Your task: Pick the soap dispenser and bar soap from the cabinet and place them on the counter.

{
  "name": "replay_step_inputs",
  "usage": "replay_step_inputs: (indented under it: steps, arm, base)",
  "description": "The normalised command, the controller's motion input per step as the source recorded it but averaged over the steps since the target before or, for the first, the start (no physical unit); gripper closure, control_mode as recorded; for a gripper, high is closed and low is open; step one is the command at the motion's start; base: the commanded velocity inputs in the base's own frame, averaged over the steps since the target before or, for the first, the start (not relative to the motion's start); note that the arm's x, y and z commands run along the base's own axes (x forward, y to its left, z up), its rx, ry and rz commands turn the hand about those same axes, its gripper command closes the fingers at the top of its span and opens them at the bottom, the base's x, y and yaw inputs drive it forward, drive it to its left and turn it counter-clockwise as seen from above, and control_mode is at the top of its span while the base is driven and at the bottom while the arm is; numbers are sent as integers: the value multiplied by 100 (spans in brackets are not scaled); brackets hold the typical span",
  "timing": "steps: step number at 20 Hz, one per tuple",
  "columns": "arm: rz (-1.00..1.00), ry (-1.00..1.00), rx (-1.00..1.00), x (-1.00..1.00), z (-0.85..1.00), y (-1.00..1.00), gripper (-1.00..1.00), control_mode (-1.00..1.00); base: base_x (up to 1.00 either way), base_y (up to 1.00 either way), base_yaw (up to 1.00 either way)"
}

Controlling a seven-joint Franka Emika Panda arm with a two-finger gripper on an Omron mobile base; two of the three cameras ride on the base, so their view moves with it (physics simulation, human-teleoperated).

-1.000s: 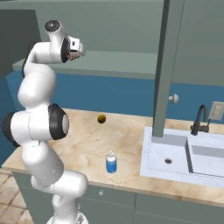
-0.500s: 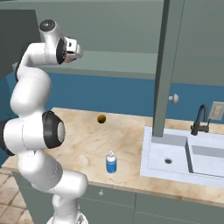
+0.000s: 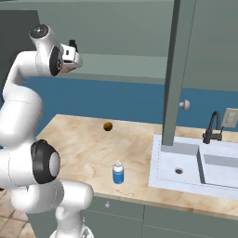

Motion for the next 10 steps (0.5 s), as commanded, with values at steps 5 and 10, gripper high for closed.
replay_step_inputs:
  steps: [5, 10]
  arm:
    - [0, 0, 0, -75, -2, -8, 100, -100]
    - [0, 0, 0, -75, 0, -10, 100, -100]
  base:
    - [0, 0, 0]
    - [0, 0, 0]
